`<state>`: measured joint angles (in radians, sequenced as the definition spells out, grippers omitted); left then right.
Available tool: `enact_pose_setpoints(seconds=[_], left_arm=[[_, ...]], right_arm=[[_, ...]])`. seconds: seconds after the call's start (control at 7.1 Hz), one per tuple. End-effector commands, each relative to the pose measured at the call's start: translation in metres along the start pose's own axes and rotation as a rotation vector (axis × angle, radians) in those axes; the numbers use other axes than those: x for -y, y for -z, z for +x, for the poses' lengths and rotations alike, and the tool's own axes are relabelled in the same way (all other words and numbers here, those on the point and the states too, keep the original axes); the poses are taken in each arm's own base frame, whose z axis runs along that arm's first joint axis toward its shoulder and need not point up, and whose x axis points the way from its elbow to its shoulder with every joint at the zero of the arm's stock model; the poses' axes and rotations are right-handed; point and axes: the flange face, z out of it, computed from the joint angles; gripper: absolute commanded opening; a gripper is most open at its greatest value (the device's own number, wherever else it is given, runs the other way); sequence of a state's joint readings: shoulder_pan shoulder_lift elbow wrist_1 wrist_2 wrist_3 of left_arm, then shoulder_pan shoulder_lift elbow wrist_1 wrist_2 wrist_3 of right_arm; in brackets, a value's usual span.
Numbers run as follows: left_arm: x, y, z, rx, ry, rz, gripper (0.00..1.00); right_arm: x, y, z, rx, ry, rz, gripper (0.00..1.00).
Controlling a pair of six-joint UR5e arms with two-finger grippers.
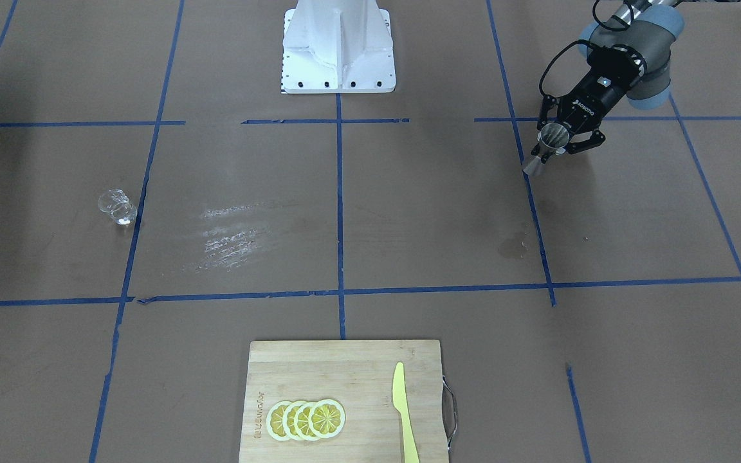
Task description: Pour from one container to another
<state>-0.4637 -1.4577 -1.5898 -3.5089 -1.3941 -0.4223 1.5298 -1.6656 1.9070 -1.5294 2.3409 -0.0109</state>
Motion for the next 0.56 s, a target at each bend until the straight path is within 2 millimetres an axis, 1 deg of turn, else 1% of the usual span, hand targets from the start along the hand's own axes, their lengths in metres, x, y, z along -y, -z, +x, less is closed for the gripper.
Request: enact_pose_setpoints(seconds=[0.0, 0.14, 0.28, 0.42], left_arm=[[0.030, -0.009, -0.022, -0.108, -0.356, 0.006, 0.00], [0.045, -0.030, -0.015, -0.142, -0.381, 0.038, 0.00], [0.047, -0.041, -0.012, -0.148, -0.343, 0.018, 0.00], [0.066, -0.078, 0.005, -0.237, -0.279, -0.008, 0.00]], right_arm=[[0.000, 0.000, 0.001, 0.000, -0.006, 0.000, 1.00], [0.000, 0.000, 0.001, 0.001, -0.007, -0.001, 1.00], [0.000, 0.000, 0.001, 0.001, -0.007, -0.001, 1.00], [0.000, 0.000, 0.001, 0.000, -0.006, 0.000, 1.00]])
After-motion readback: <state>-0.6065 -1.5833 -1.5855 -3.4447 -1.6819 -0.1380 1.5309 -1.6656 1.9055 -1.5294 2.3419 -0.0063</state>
